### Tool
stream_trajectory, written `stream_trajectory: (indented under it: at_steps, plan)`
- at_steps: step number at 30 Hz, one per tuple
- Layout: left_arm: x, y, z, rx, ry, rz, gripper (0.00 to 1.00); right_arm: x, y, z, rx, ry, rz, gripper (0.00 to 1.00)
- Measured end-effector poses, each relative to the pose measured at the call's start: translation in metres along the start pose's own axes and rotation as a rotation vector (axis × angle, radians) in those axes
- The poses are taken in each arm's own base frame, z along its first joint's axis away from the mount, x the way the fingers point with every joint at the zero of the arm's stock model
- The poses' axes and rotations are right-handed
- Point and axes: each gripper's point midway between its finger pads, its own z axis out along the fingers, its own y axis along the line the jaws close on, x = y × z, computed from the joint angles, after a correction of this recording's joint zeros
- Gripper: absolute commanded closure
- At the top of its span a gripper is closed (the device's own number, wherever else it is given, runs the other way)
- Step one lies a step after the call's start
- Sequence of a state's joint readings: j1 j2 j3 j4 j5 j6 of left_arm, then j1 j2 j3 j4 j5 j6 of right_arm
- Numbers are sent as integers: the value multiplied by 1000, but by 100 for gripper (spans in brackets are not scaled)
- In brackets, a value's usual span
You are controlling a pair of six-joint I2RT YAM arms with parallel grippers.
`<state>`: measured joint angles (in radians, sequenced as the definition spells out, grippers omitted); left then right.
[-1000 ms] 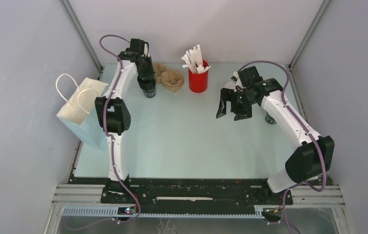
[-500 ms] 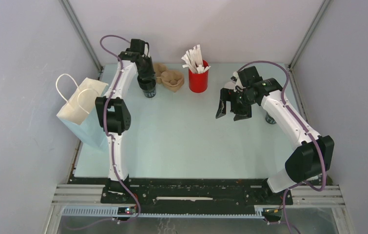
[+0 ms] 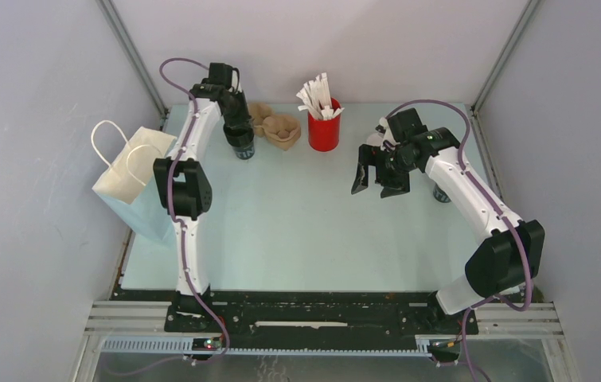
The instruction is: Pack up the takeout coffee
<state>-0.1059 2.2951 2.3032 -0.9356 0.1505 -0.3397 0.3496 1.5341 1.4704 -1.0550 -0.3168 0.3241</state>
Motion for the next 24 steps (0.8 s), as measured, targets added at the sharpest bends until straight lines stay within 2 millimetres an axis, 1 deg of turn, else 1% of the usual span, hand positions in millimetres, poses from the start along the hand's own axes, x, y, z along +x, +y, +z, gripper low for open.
stream_trajectory:
  at_steps: [2,7,10,15,20,24]
  plan:
    - [0,0,0,4,-1,-1,79,0,0,0,0,0,0,3]
    - [-1,-2,0,12,-3,0,85,0,0,0,0,1,0,3]
    - [-1,-2,0,12,-4,0,92,0,0,1,1,2,1,3]
    - [-2,-1,0,6,-8,1,100,0,0,2,1,6,1,3]
    - [-4,1,0,-21,-21,14,100,1,0,2,-1,8,0,3]
    - [-6,3,-4,-75,-42,41,100,1,2,3,-3,10,-3,3]
